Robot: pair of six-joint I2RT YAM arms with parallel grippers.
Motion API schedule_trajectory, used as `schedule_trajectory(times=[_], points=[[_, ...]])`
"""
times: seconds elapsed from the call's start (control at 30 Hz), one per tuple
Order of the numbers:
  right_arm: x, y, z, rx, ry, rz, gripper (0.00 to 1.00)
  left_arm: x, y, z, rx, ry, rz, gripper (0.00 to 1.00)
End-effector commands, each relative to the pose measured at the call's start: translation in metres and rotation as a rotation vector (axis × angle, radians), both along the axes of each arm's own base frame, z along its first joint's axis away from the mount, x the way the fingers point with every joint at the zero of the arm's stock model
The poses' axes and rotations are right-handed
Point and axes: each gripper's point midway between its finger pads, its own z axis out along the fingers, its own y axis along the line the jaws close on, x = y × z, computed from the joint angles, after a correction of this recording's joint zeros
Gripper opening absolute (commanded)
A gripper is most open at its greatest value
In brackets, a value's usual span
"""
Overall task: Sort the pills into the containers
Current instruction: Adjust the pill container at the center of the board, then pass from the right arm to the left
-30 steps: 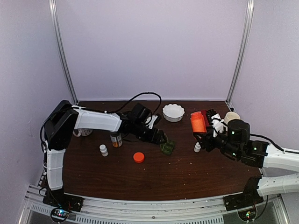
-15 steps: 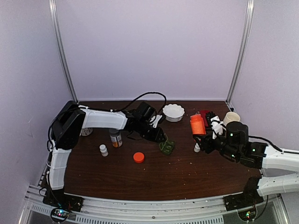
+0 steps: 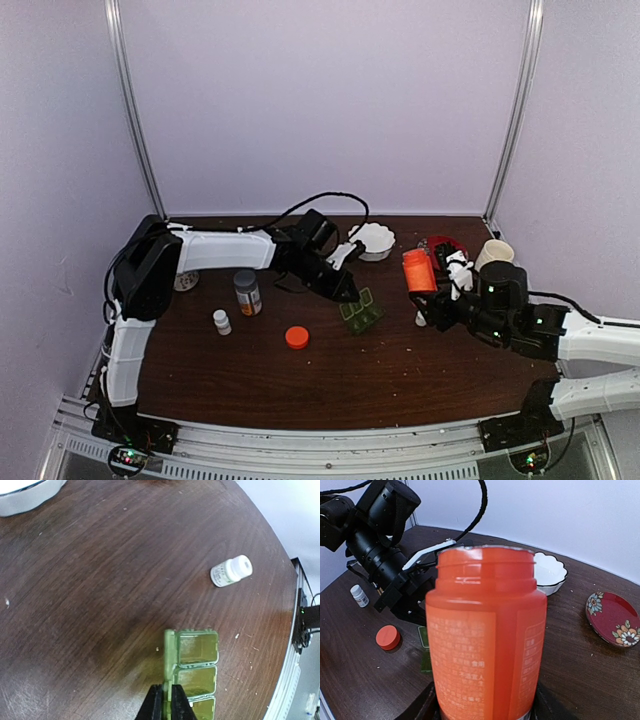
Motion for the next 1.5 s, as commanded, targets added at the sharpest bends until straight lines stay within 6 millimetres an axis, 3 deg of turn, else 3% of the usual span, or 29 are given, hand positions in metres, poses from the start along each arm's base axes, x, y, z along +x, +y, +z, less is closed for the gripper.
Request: schedule_trajectory(times=[0.0, 0.1, 0.2, 0.33, 0.43, 0.53, 0.63, 0.87, 1.0, 1.23, 1.47], points=[[-0.002, 0.01, 0.009, 0.04, -0.005, 0.049, 0.0, -0.01, -0.007, 0.007, -0.012, -0.043, -0.152, 0.1], [-0.003, 0.013, 0.004, 0.033, 0.012, 0.066, 0.0, -0.012, -0.006, 0.009, -0.004, -0.069, -0.197, 0.21], [-0.004, 0.015, 0.001, 0.031, 0.025, 0.072, 0.0, -0.012, -0.003, 0.008, 0.014, -0.093, -0.219, 0.42], [-0.004, 0.015, -0.001, 0.034, 0.037, 0.072, 0.0, -0.006, 0.003, 0.014, 0.05, -0.131, -0.194, 0.58], [-0.005, 0.017, 0.0, 0.03, 0.046, 0.082, 0.0, -0.001, 0.009, 0.035, 0.034, -0.186, -0.141, 0.66], [-0.008, 0.023, 0.001, 0.041, 0.046, 0.115, 0.0, 0.005, 0.02, 0.07, 0.014, -0.258, -0.067, 0.74], [-0.008, 0.029, 0.01, 0.067, 0.026, 0.143, 0.0, 0.01, 0.039, 0.101, 0.01, -0.334, 0.038, 0.96], [-0.011, 0.048, 0.026, 0.079, -0.054, 0.238, 0.0, 0.013, 0.09, 0.171, -0.135, -0.5, 0.32, 0.97], [-0.01, 0.05, 0.031, 0.1, -0.106, 0.235, 0.0, 0.009, 0.101, 0.195, -0.343, -0.464, 0.379, 0.97], [-0.014, 0.072, 0.031, 0.024, -0.086, 0.327, 0.01, -0.028, 0.052, 0.207, -0.556, -0.161, 0.099, 0.94], [-0.013, 0.089, 0.028, -0.01, -0.073, 0.356, 0.01, -0.057, 0.032, 0.212, -0.604, -0.105, 0.012, 0.98]])
